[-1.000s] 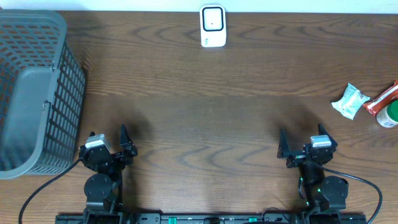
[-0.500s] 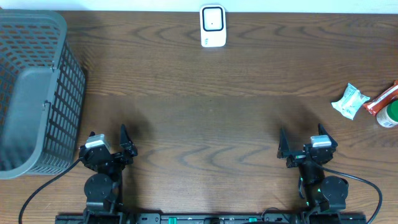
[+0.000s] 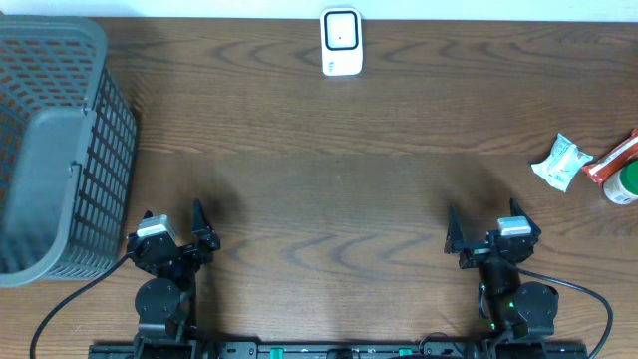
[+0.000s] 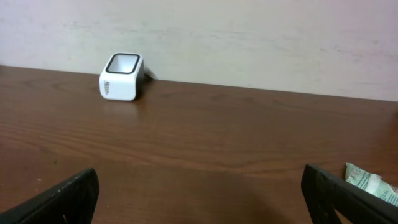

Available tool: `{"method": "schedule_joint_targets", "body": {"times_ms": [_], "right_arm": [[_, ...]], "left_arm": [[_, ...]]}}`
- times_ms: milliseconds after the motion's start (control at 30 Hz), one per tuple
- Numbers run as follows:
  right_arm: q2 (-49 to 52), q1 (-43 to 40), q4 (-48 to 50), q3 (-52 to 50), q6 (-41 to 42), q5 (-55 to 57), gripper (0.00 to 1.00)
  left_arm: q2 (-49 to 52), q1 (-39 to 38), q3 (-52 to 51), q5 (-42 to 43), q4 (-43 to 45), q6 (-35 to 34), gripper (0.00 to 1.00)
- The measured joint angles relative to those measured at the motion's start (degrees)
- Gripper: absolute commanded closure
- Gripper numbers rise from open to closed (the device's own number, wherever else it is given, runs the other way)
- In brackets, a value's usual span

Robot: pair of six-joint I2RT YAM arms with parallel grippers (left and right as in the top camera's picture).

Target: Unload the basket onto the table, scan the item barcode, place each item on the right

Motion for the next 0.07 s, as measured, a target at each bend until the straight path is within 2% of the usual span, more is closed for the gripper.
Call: {"method": "schedule_joint_targets", "body": {"times_ms": [67], "right_arm": [[-0.02, 0.0, 0.0, 0.0, -0.02, 0.0, 0.01]], "left_arm": [[0.0, 0.0, 0.0, 0.0, 0.0, 0.0, 0.15]]}}
